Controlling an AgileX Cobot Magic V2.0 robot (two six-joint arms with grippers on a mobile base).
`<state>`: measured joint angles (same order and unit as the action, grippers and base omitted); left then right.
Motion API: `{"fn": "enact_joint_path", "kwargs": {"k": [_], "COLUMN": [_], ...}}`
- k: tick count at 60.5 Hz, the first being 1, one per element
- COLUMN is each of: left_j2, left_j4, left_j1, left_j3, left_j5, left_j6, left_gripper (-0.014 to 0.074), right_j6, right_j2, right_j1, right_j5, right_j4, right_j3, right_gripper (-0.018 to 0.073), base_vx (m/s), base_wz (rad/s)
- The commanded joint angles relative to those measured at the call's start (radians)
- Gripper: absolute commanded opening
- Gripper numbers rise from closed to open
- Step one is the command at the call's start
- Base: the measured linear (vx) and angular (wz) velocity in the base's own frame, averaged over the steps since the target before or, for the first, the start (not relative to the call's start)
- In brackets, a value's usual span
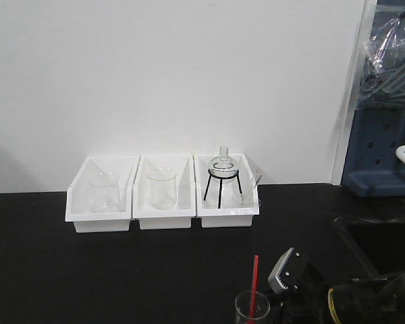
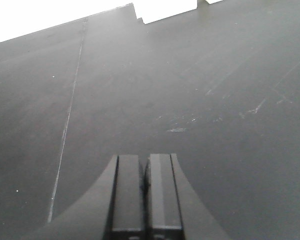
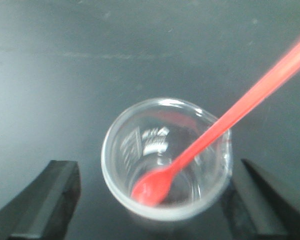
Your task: Grab beaker from right and move to left
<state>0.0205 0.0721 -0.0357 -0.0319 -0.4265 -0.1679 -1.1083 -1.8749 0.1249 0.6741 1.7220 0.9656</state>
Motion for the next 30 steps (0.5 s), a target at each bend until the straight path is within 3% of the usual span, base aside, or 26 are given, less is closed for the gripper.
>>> {"fn": "enact_joint_path", "kwargs": {"k": [1, 17, 30], "left_j2": [0.006, 0.006, 0.006], "left_j4": [0.000, 0.000, 0.000], "left_j1": [-0.006, -0.006, -0.006], "left_j3": [-0.019, -0.019, -0.019], "left_j5": [0.076, 0.076, 0.076], "left_j6": [0.001, 0.001, 0.001], "left_gripper": [-0.0006, -0.0006, -0.0006], "right_j6": [-0.083, -0.185, -0.364], "right_j2": [0.089, 0.246, 0.478], "right_j1": [-0.002, -0.019, -0.020], "right_j5": [-0.028, -0.088, -0.133], "right_j4": [0.079, 0.078, 0.078], "right_j3": [0.018, 0.018, 0.018], "right_gripper": [0.0565, 0.0565, 0.0544], "base_vx": [0.00, 0.00, 0.00], "base_wz": [0.00, 0.00, 0.00]}}
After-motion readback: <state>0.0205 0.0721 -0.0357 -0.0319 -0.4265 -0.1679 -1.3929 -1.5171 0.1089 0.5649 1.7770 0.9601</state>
